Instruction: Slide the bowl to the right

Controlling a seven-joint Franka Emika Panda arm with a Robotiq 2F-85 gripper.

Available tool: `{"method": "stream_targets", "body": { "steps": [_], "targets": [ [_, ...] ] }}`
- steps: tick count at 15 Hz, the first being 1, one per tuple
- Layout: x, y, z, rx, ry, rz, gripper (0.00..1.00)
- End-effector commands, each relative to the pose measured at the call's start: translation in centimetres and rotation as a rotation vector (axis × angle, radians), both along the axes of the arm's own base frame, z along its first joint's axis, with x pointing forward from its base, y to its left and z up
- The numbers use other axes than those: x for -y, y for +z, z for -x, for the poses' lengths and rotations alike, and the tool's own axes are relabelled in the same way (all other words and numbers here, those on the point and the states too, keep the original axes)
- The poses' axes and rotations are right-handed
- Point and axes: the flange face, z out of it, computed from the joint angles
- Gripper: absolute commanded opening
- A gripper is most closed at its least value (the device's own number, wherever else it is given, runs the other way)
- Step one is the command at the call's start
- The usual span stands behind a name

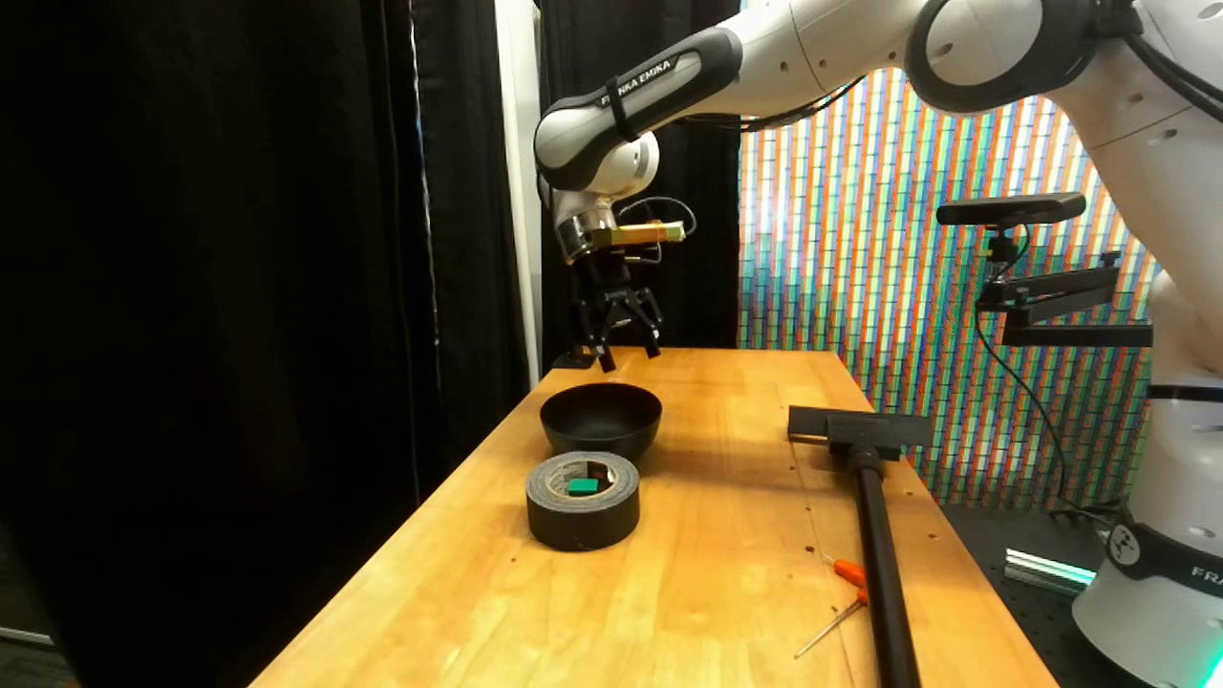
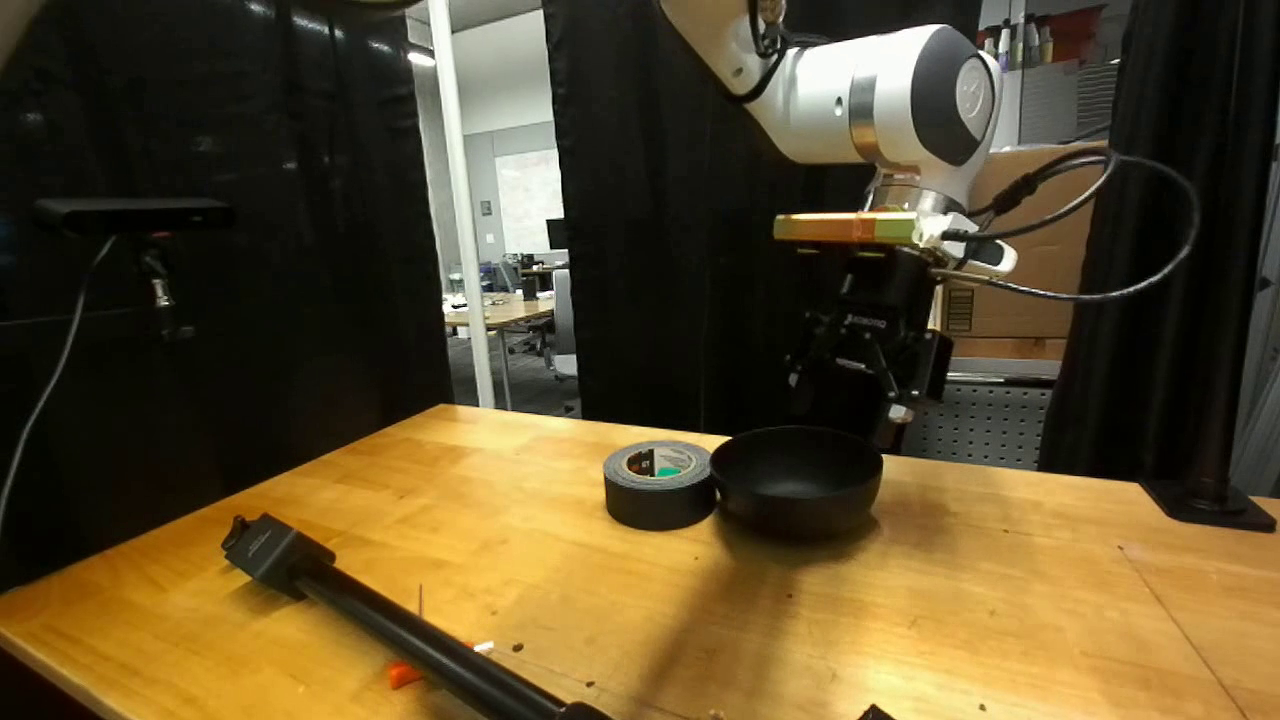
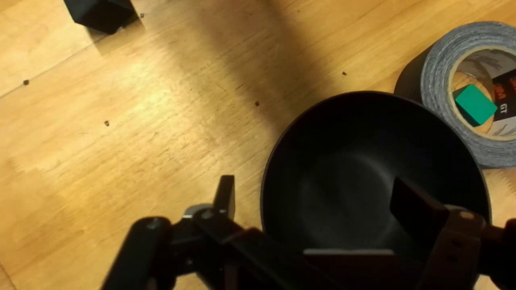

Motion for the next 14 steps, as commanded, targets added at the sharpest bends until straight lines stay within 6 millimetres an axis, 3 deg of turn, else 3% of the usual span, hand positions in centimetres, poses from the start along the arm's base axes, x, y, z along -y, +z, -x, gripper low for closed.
{"method": "stream_targets", "body": {
  "steps": [1, 6, 10, 11, 12, 14],
  "targets": [
    [1.9, -1.4, -1.4, 0.009, 0.009, -0.008, 1.00],
    [2.4, -4.0, -2.3, -0.015, 0.017, -0.009, 1.00],
    [2.5, -4.8, -3.1, -0.015, 0.010, -0.023, 1.00],
    [2.8, -4.8, -3.3, -0.014, 0.009, -0.019, 0.76],
    [3.1, -4.8, -3.4, -0.012, 0.006, -0.016, 0.72],
    [3.8, -4.7, -3.5, -0.006, -0.007, -0.012, 0.56]
  ]
}}
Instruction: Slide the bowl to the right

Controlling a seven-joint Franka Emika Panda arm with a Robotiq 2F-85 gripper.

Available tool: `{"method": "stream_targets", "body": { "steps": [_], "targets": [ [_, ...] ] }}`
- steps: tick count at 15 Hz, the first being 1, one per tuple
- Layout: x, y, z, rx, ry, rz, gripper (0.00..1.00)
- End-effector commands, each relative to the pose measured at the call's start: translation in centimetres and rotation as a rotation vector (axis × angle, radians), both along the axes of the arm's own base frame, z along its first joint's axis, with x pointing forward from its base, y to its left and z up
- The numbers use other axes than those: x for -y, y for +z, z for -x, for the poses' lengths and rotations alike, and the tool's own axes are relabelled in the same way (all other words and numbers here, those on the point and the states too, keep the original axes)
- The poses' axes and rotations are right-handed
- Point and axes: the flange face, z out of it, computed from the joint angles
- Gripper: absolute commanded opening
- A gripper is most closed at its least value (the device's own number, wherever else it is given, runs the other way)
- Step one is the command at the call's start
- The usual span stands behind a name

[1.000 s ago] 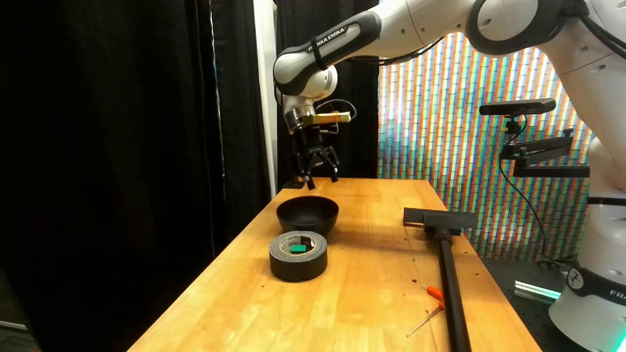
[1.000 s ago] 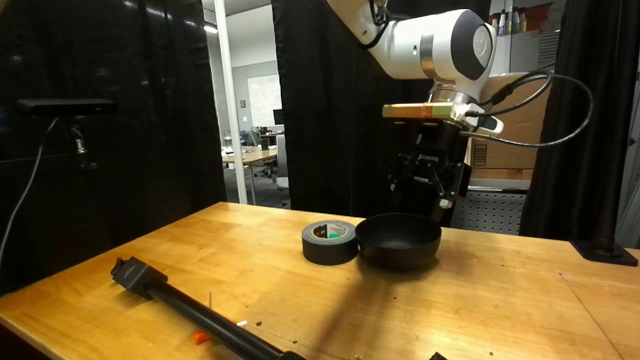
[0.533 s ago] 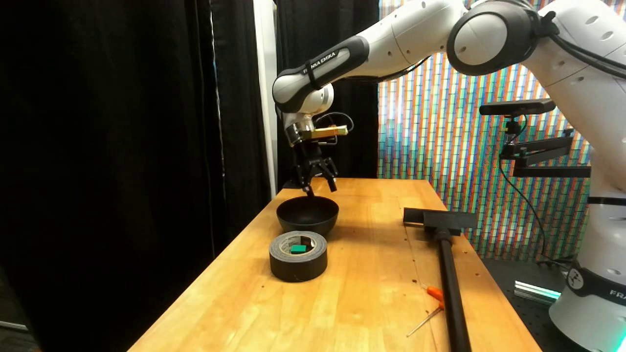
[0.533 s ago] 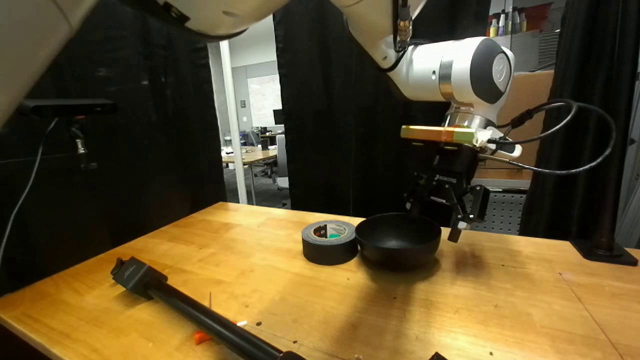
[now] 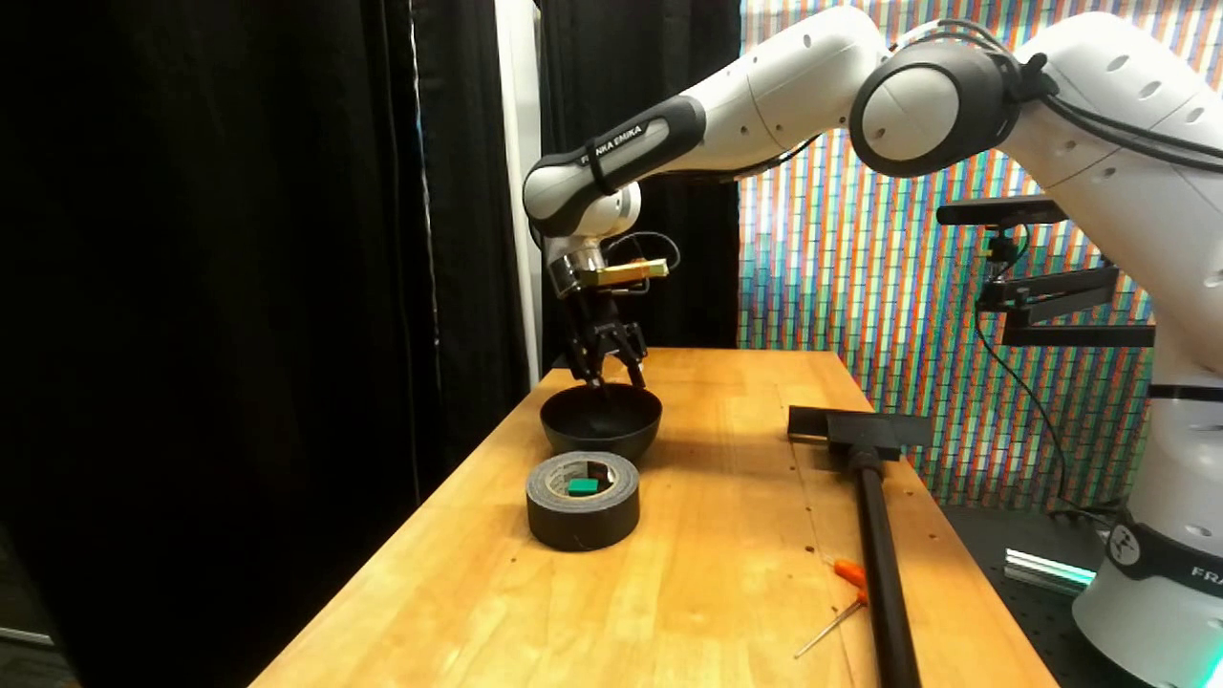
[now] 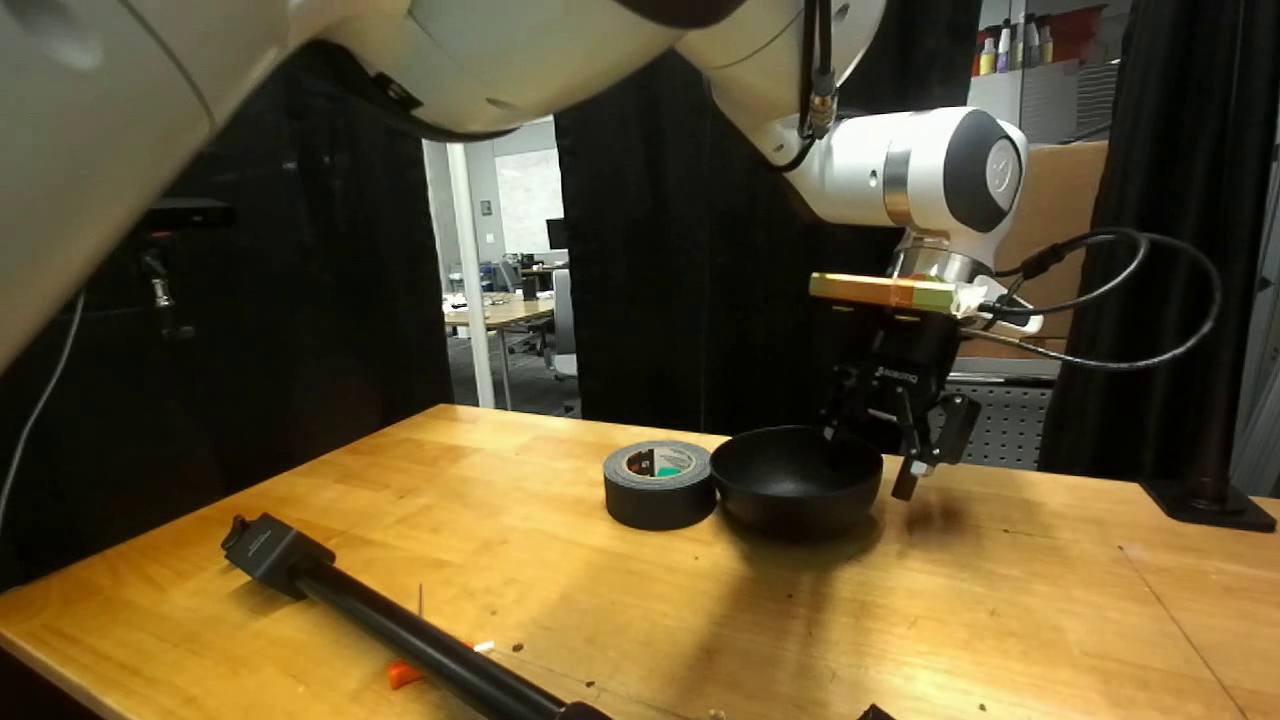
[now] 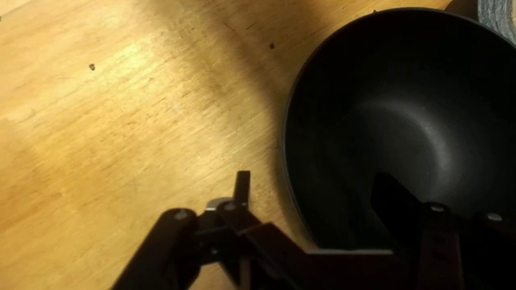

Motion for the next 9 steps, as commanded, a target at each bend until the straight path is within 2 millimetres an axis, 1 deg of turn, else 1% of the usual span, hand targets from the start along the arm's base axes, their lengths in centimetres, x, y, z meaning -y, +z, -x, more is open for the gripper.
{"method": "stream_targets", "body": {
  "steps": [1, 5, 7, 9],
  "targets": [
    [1.7, 0.8, -0.7, 0.014, -0.022, -0.013, 0.49],
    [3.5, 1.3, -0.5, 0.025, -0.051, -0.015, 0.18],
    [4.4, 1.4, -0.3, 0.030, -0.065, -0.015, 0.05],
    [5.5, 1.7, 0.0, 0.036, -0.083, -0.011, 0.01]
  ]
}}
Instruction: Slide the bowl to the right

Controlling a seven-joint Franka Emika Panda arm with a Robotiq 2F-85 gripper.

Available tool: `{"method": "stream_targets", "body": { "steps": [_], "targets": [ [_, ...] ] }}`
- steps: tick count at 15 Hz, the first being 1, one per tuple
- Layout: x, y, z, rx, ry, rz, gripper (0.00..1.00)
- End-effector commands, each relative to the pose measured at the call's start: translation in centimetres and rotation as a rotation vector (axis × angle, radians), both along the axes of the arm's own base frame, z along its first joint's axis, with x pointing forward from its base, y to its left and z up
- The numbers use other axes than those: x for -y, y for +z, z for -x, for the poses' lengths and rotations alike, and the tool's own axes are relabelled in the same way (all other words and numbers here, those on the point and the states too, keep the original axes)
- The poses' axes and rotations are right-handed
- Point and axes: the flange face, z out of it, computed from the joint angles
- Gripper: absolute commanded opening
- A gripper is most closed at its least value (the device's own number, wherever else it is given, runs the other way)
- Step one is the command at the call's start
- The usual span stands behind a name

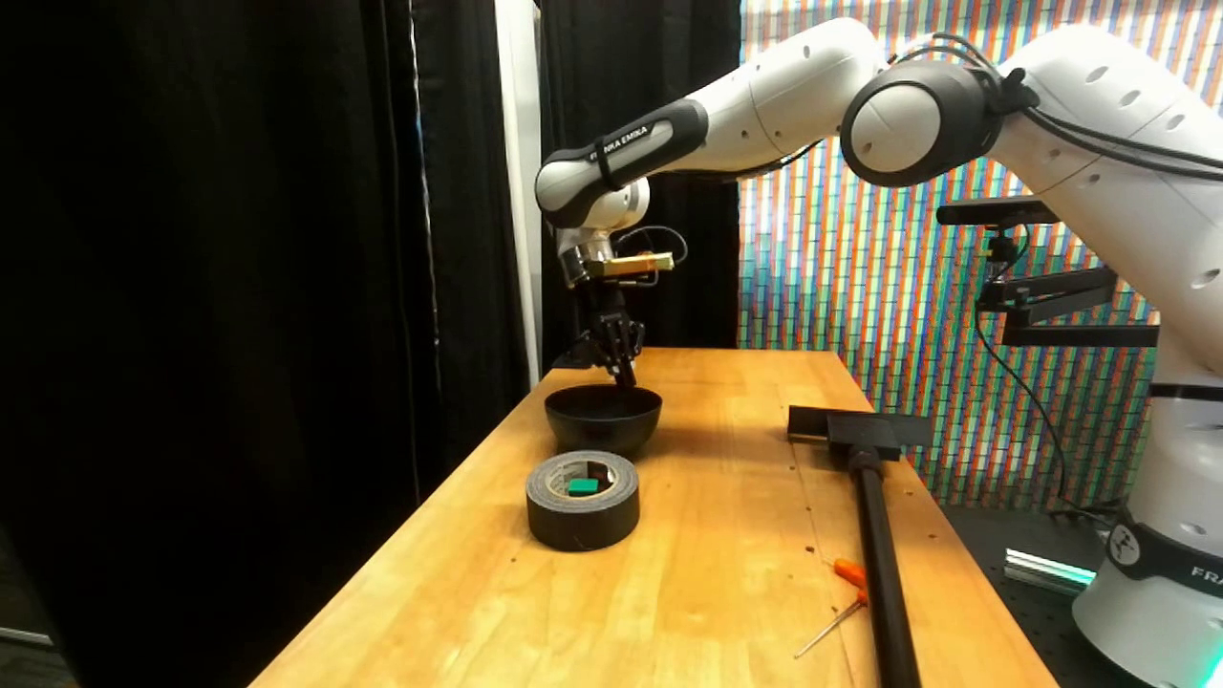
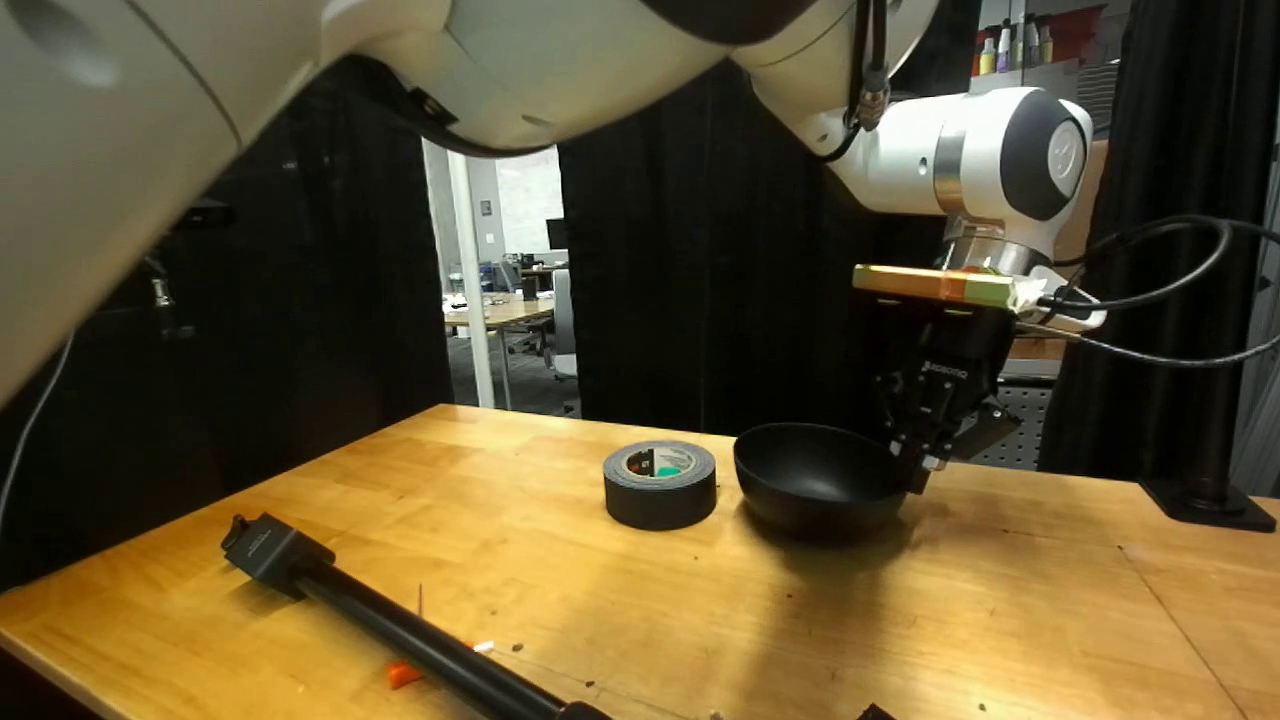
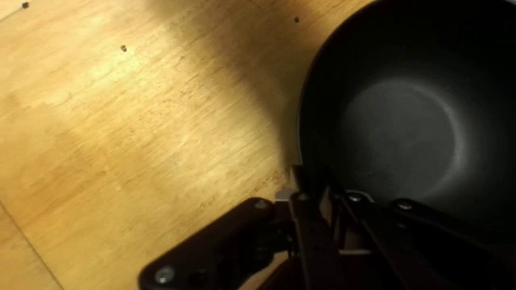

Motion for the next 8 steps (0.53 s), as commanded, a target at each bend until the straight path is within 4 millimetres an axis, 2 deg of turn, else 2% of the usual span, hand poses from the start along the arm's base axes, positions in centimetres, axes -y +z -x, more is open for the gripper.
{"method": "stream_targets", "body": {
  "steps": [1, 3, 8],
  "targets": [
    [2.0, 1.0, 0.0, 0.012, -0.035, -0.013, 0.00],
    [3.3, 1.4, 0.4, 0.021, -0.053, -0.011, 0.03],
    [6.7, 2.1, 1.6, 0.037, -0.110, 0.005, 0.03]
  ]
}}
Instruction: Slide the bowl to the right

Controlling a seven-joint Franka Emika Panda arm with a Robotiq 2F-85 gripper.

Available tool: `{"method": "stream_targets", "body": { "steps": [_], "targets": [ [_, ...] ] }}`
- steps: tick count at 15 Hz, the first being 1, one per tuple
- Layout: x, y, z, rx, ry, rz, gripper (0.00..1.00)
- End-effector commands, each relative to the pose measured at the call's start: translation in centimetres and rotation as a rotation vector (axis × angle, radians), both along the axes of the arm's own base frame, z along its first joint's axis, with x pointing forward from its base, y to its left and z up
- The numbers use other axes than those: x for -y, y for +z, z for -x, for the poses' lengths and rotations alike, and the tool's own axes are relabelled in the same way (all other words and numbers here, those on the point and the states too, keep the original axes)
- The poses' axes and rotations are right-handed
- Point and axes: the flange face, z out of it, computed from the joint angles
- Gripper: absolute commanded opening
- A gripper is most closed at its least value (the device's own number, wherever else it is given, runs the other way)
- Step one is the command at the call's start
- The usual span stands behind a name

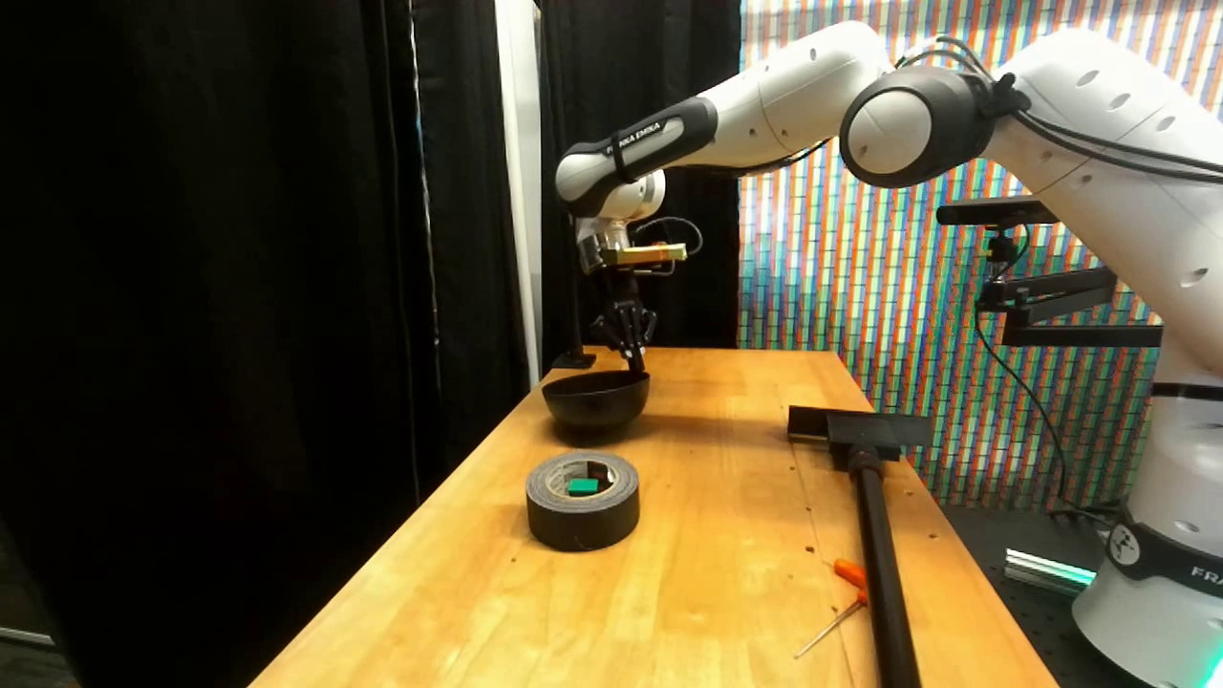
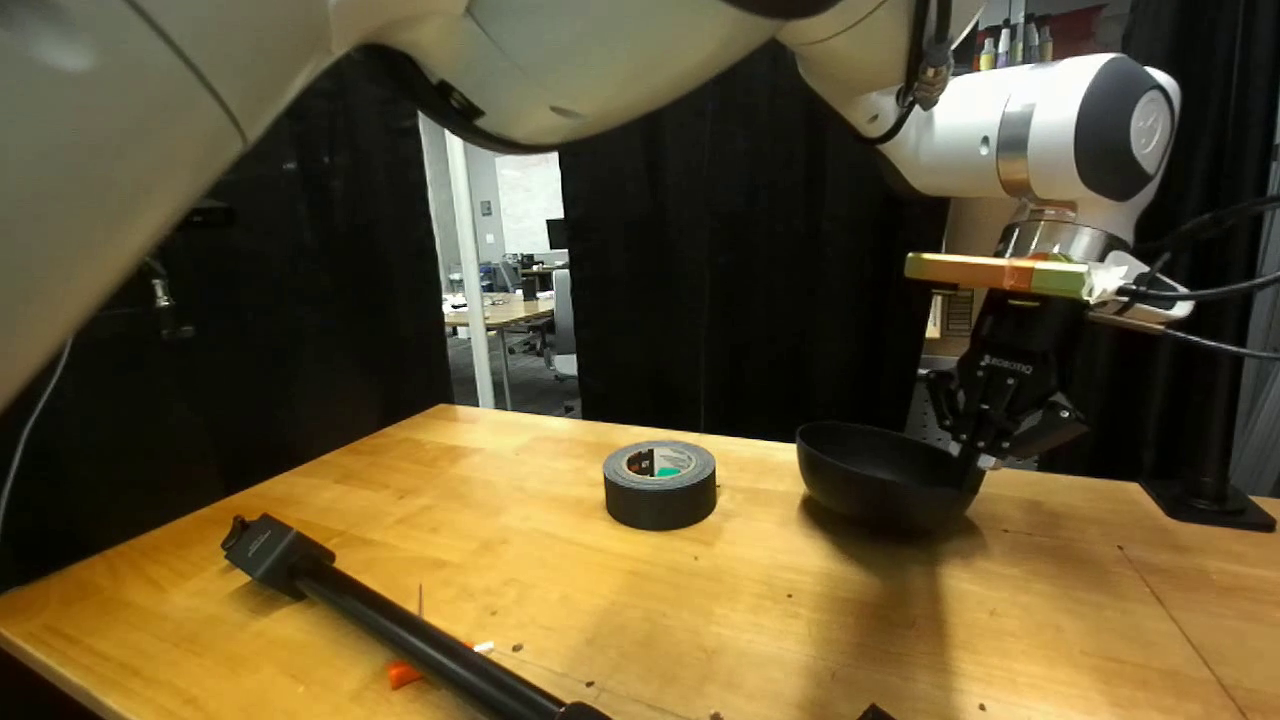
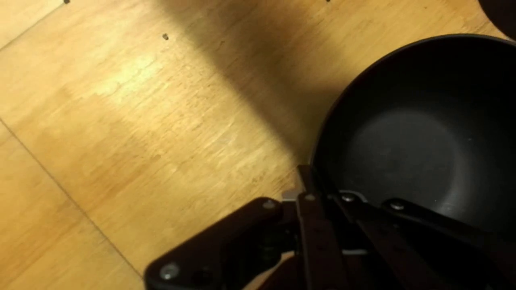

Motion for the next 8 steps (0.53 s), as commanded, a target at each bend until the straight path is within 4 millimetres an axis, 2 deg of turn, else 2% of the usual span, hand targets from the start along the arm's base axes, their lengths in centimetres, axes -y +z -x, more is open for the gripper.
{"method": "stream_targets", "body": {
  "steps": [1, 8],
  "targets": [
    [2.7, 1.1, 0.5, 0.015, -0.050, -0.003, 0.03],
    [7.8, 1.6, 3.1, 0.033, -0.141, 0.010, 0.03]
  ]
}}
